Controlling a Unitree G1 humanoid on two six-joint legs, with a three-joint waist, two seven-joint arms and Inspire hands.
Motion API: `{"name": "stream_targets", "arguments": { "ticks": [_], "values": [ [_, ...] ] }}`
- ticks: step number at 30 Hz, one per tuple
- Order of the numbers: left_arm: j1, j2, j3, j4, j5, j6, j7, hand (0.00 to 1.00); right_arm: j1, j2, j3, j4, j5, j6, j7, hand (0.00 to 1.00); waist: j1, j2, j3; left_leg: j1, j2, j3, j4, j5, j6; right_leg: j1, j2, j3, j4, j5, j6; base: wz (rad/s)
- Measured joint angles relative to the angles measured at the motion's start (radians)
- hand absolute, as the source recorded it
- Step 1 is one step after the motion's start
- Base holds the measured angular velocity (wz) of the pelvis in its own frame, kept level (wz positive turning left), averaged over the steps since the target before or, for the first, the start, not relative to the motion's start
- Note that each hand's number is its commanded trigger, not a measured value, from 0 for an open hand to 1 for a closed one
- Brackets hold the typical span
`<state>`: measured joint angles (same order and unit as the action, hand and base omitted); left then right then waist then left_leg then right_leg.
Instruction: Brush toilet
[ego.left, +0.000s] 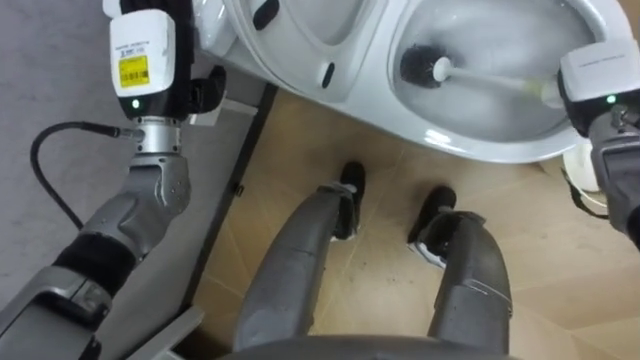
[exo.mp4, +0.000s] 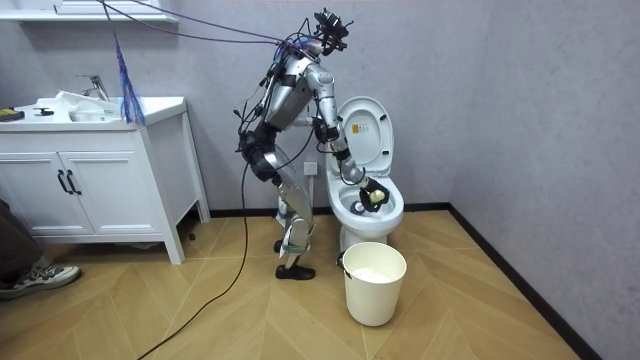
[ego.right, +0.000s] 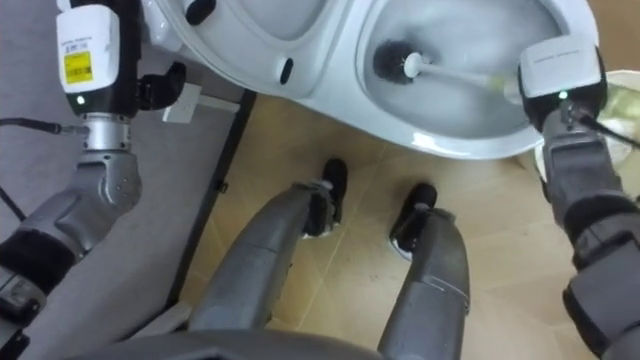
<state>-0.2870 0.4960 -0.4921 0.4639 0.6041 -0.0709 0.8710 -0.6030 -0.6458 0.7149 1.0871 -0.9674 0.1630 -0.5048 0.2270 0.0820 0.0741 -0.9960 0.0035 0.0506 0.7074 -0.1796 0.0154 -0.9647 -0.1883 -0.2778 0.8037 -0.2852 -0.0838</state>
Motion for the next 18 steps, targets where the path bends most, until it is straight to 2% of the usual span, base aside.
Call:
{"name": "stream_targets", "arguments": {
  "ticks": [2, 7, 10, 13, 14, 15, 17, 18],
  "values": [
    [-0.002, 0.021, 0.005, -0.018, 0.039, 0.013, 0.001, 0.0, -0.033, -0.004, 0.0, -0.001, -0.032, -0.002, 0.005, 1.0, -0.002, -0.022, -0.0017, -0.02, 0.001, 0.0, 0.023, 0.0, 0.0, -0.015, -0.001, 0.002, 0.015, -0.001, -0.001, 0.0],
    [-0.018, 0.024, 0.002, -0.02, 0.075, 0.037, -0.019, 0.0, -0.053, 0.008, -0.001, -0.009, -0.116, 0.003, 0.008, 1.0, -0.012, -0.03, -0.0037, -0.023, -0.002, -0.001, 0.041, -0.002, 0.006, -0.014, -0.005, 0.004, 0.024, 0.003, 0.007, 0.0],
    [-0.015, 0.02, 0.003, -0.022, 0.075, 0.05, -0.033, 0.0, -0.013, 0.023, -0.01, -0.069, -0.164, 0.025, 0.031, 1.0, -0.019, -0.029, -0.0049, -0.016, -0.001, -0.003, 0.035, -0.003, 0.009, -0.003, -0.001, 0.001, 0.019, 0.008, 0.01, -0.01],
    [0.012, 0.018, -0.001, -0.022, 0.073, 0.057, -0.063, 0.0, 0.037, 0.073, -0.012, -0.081, -0.172, 0.048, 0.068, 1.0, -0.022, -0.014, -0.01, 0.021, 0.007, -0.016, 0.019, -0.003, 0.008, 0.05, 0.017, -0.018, -0.02, 0.02, 0.007, -0.03],
    [0.028, 0.005, -0.001, -0.022, 0.072, 0.059, -0.076, 0.0, 0.058, 0.09, -0.023, -0.084, -0.169, 0.061, 0.08, 1.0, -0.028, 0.007, -0.0127, 0.038, 0.007, -0.027, 0.01, -0.002, 0.008, 0.075, 0.022, -0.023, -0.042, 0.025, 0.013, 0.06],
    [0.037, -0.004, -0.001, -0.022, 0.072, 0.061, -0.079, 0.0, 0.071, 0.097, -0.033, -0.084, -0.168, 0.069, 0.085, 1.0, -0.029, 0.014, -0.0146, 0.048, 0.005, -0.027, 0.002, -0.002, 0.008, 0.084, 0.022, -0.023, -0.047, 0.025, 0.015, 0.08],
    [0.067, -0.038, -0.002, -0.022, 0.059, 0.064, -0.097, 0.0, 0.112, 0.12, -0.066, -0.084, -0.159, 0.09, 0.107, 1.0, -0.032, 0.048, -0.0318, 0.069, -0.001, -0.023, -0.027, 0.002, 0.013, 0.103, 0.023, -0.024, -0.072, 0.031, 0.023, 0.05],
    [0.08, -0.046, -0.002, -0.022, 0.053, 0.064, -0.097, 0.0, 0.122, 0.124, -0.073, -0.083, -0.15, 0.098, 0.109, 1.0, -0.032, 0.057, -0.0339, 0.074, -0.001, -0.022, -0.033, 0.004, 0.014, 0.109, 0.023, -0.025, -0.079, 0.033, 0.024, 0.0]
  ]
}}
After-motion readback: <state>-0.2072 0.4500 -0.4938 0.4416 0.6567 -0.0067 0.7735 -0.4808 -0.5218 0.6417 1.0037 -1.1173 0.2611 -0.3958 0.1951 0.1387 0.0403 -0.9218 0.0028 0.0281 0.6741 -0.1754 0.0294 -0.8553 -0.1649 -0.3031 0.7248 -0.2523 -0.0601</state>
